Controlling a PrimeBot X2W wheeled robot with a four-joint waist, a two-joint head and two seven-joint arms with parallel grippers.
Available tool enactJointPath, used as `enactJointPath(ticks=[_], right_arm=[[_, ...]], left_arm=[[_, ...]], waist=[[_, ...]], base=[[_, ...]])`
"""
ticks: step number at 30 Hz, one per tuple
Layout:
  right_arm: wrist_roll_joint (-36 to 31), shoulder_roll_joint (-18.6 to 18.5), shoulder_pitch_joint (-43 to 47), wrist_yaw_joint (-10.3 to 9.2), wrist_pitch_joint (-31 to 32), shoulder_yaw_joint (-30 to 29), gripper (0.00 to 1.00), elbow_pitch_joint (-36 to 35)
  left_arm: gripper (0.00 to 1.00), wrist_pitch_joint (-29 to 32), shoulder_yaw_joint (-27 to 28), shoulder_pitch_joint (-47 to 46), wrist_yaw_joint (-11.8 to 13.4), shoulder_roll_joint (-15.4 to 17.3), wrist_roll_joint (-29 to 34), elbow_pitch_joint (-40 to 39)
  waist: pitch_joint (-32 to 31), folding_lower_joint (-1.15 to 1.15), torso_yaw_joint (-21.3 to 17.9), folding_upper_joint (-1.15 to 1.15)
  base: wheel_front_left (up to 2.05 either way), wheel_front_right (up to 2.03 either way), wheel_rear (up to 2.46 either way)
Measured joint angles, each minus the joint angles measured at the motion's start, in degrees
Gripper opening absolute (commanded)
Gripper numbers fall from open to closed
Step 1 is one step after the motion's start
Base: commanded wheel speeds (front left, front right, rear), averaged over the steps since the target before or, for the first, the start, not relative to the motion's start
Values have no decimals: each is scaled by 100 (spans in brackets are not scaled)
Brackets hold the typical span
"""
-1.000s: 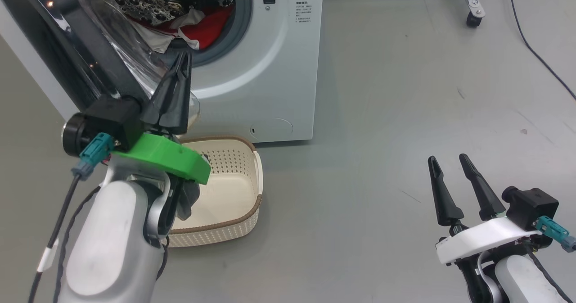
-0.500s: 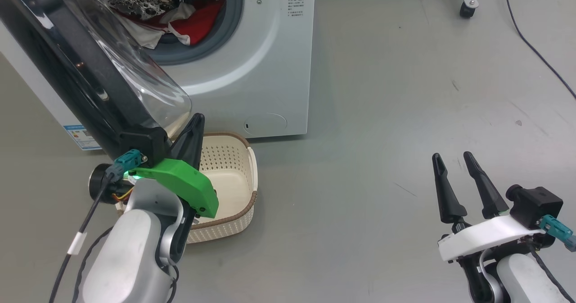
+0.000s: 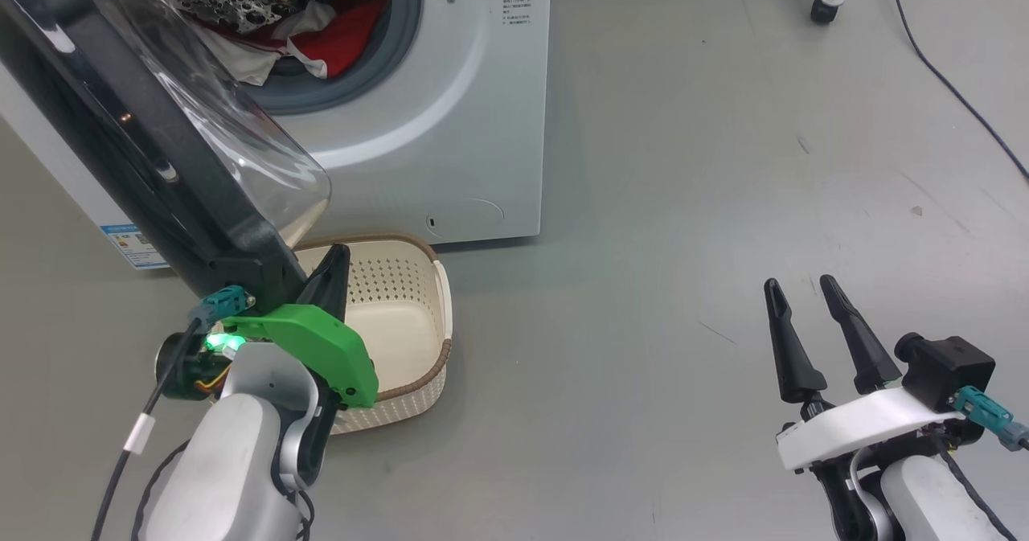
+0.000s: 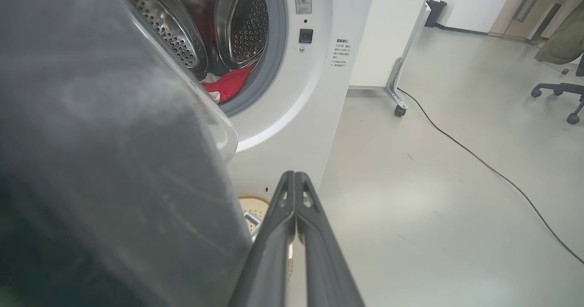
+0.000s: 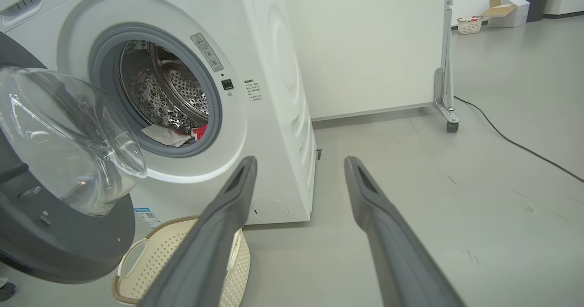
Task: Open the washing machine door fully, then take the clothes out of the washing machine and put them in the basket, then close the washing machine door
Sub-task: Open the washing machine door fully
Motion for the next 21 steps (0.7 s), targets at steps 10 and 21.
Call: enactJointPath(ticks=[10, 21], right_arm=[[-7, 2, 1, 51, 0, -37, 100, 53], [-9, 16, 5, 52, 0, -196, 100, 53]], left_arm=[[0, -68, 123, 8, 70, -20, -5, 180], [0, -221, 44, -1, 70, -100, -60, 316]], waist=[[20, 0, 7, 0], [30, 0, 329, 0]], base=[[0, 0, 0], [0, 0, 0]])
